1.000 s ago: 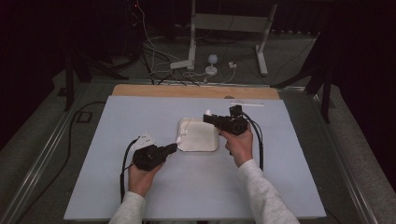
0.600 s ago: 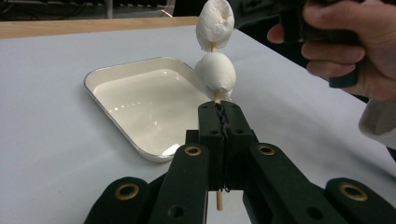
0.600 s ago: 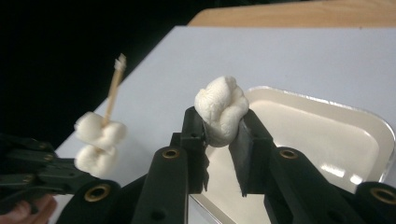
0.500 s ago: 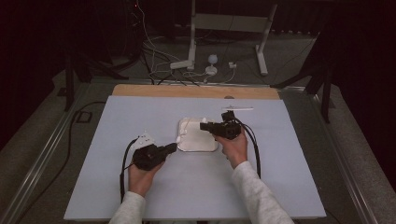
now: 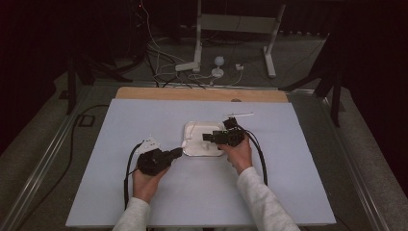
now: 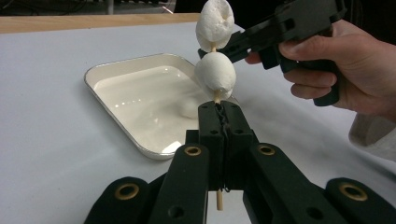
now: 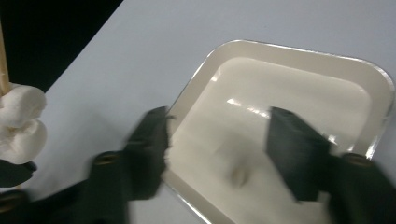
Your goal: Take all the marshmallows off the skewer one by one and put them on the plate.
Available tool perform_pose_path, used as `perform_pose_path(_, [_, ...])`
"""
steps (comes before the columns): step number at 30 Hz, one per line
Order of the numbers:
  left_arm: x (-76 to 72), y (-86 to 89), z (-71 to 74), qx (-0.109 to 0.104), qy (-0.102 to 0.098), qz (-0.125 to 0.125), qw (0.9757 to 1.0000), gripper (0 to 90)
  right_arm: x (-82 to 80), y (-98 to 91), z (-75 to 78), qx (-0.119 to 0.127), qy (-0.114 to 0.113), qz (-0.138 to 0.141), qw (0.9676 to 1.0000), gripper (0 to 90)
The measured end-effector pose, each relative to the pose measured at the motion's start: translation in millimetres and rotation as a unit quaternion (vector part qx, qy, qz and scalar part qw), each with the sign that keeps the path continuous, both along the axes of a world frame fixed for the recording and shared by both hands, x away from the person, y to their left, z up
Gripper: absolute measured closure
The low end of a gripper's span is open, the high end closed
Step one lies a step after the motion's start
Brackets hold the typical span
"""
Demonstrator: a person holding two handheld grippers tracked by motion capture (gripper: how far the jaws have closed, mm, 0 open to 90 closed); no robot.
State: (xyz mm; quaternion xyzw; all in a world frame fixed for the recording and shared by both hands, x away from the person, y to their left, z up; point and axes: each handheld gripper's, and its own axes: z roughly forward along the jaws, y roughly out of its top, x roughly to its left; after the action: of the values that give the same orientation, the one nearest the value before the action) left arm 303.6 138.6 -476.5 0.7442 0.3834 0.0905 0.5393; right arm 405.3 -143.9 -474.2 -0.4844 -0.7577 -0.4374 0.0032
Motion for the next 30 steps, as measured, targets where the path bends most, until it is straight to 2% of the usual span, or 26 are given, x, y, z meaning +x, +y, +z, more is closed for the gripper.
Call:
perform_pose_path(1, [0.0, 0.0, 0.0, 0.0, 0.0, 0.0, 1.0, 90.0, -0.9, -1.7, 1.9, 0.01, 0.001, 0.001, 0.9999, 29.6])
perform_pose_path(2, [0.0, 0.1, 0.1, 0.0, 0.0, 0.001, 1.0, 90.0, -0.9, -1.7, 1.9, 0.01, 0.001, 0.001, 0.9999, 29.6])
perform_pose_path(4, [0.1, 0.1, 0.1, -0.001, 0.0, 0.001, 1.0, 90.0, -3.0, -3.1, 5.4, 0.03, 0.001, 0.008, 0.9995, 27.0])
perform_pose_path(7, [0.3, -0.6, -0.2, -0.001, 0.0, 0.001, 1.0, 90.0, -8.0, -1.9, 11.8, 0.039, -0.009, 0.023, 0.9989, 25.1])
perform_pose_path(13, [0.3, -1.7, -0.4, -0.001, 0.001, 0.001, 1.0, 90.0, -17.2, 2.8, 20.3, 0.07, -0.021, 0.051, 0.996, 25.8])
perform_pose_path(18, [0.5, -1.4, -0.4, -0.001, 0.0, 0.003, 1.0, 90.0, -23.4, 6.8, 25.0, 0.1, -0.026, 0.069, 0.9923, 27.9])
perform_pose_path(23, [0.6, -2.9, -0.4, -0.006, 0.002, 0.0, 1.0, 90.0, -28.1, 12.4, 27.0, 0.106, -0.03, 0.086, 0.9902, 28.5])
perform_pose_path(30, [0.4, -5.0, -0.4, -0.01, 0.002, -0.002, 0.9999, 90.0, -29.9, 19.6, 24.8, 0.119, -0.02, 0.094, 0.9882, 32.2])
